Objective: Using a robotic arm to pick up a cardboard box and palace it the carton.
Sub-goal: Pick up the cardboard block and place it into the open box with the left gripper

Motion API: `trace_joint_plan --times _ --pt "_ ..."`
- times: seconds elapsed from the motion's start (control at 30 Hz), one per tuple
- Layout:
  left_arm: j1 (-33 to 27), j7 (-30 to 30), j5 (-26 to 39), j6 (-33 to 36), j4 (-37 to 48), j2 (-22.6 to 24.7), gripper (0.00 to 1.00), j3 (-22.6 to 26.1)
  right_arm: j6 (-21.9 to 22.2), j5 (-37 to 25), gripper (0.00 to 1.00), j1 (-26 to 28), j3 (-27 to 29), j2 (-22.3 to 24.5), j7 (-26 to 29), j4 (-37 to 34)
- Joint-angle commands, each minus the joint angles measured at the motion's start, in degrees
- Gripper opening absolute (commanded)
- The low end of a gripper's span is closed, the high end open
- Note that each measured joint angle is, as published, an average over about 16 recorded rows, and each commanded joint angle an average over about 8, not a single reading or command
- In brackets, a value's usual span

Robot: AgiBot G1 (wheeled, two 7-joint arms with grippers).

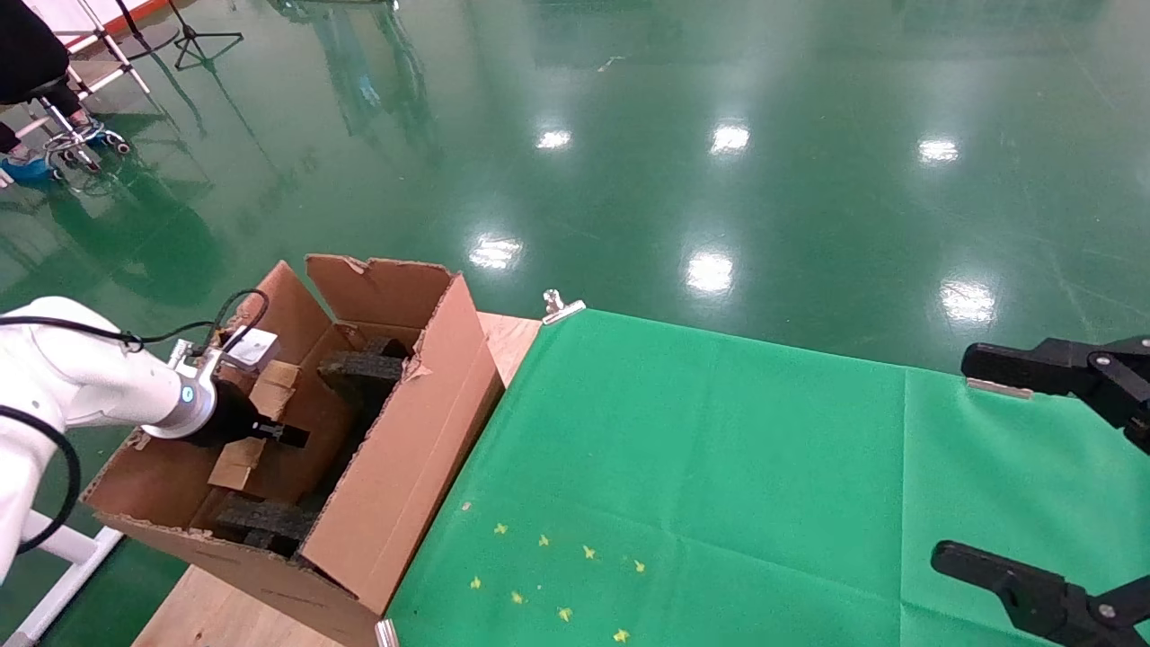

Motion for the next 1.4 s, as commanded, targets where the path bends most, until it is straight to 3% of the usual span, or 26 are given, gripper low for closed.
trace_joint_plan --times 0.03,0.07,1.0,1.4 --pt "0.2 -0.4 -0.1 -0.3 0.1 0.1 0.94 -0.1 0.0 0.0 1.0 0.0 0.0 0.0 0.0 0.0" --pt "0.3 -0.4 -0.1 -0.3 0.1 0.1 1.0 -0.1 0.0 0.0 1.0 0.0 0.0 0.0 0.0 0.0" --pt "-2.3 -1.0 0.4 1.2 0.7 0.4 1.0 0.4 0.0 0.0 1.0 0.0 0.0 0.0 0.0 0.0" --pt "-11.1 -0.9 -3.5 3.1 -2.2 -0.9 1.0 -2.4 0.0 0.0 1.0 0.0 0.0 0.0 0.0 0.0"
